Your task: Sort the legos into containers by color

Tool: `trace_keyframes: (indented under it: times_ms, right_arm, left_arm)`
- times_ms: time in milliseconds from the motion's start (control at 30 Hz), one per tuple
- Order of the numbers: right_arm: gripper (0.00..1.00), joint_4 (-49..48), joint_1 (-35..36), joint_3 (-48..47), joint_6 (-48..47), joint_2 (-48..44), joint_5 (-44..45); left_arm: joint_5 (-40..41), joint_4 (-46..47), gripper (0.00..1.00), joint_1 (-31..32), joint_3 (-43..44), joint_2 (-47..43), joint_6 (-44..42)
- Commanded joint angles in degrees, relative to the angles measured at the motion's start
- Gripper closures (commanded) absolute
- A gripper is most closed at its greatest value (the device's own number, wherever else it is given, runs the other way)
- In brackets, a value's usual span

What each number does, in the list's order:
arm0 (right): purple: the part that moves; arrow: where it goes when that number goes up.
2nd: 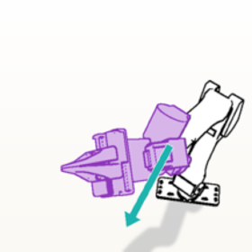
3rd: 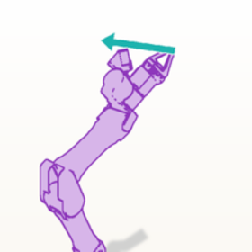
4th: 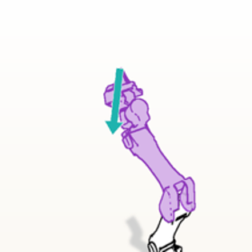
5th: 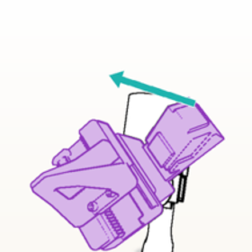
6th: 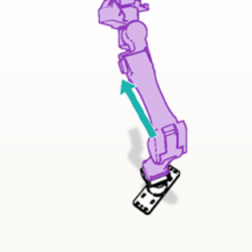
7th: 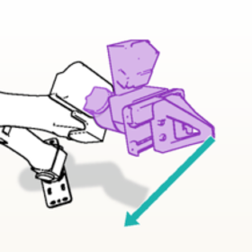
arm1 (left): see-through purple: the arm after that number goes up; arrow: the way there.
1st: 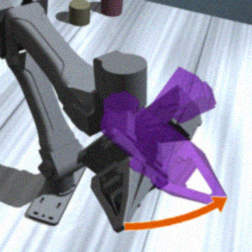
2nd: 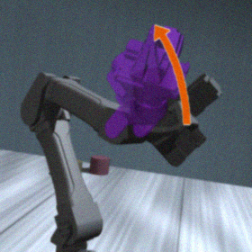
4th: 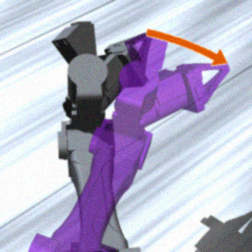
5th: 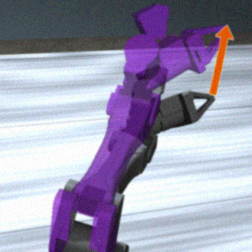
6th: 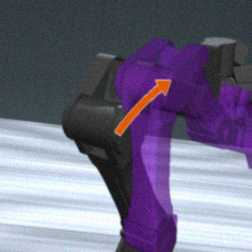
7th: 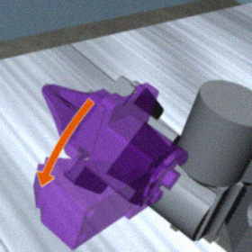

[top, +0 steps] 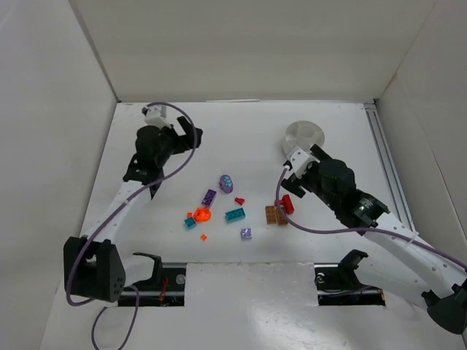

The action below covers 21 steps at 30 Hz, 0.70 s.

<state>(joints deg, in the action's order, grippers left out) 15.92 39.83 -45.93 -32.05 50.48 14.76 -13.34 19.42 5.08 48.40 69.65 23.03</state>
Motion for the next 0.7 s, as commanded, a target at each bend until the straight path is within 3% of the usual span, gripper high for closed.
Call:
trace_keyframes:
  times_ms: [0,67,167,233,367,500,667]
  right_arm:
    - [0.0,-2.8,0.9,0.0,2.7,-1.3,-0.2]
    - [0.0,-2.8,0.9,0.0,2.7,-1.3,-2.8]
    - [0.0,0.1,0.9,0.0,4.6,2.5,-1.8]
    - [0.0,1.2,0.9,-0.9,5.2,4.6,-1.8]
    - [0.0,1.1,1.5,-0.9,7.8,9.2,-3.3]
    - [0.08,1.1,1.5,-0.4,11.1,12.8,-6.6]
    - [0.22,0.1,2.0,3.7,17.5,15.1,-9.5]
  left_arm:
    - [15.8,-8.8,0.01,11.0,4.6,-8.8,-0.5]
    - [19.9,-8.1,0.01,15.1,1.0,-13.4,1.3]
    - [19.9,-6.9,0.01,15.7,-4.2,-23.5,6.5]
    - [19.9,-7.9,0.01,15.7,-5.8,-25.5,8.9]
    - [15.6,-12.1,0.01,16.3,-5.8,-25.3,11.1]
    - [9.8,-15.3,0.02,16.3,-4.6,-22.9,11.1]
    - [12.0,-18.1,0.05,19.4,-7.6,-22.3,12.9]
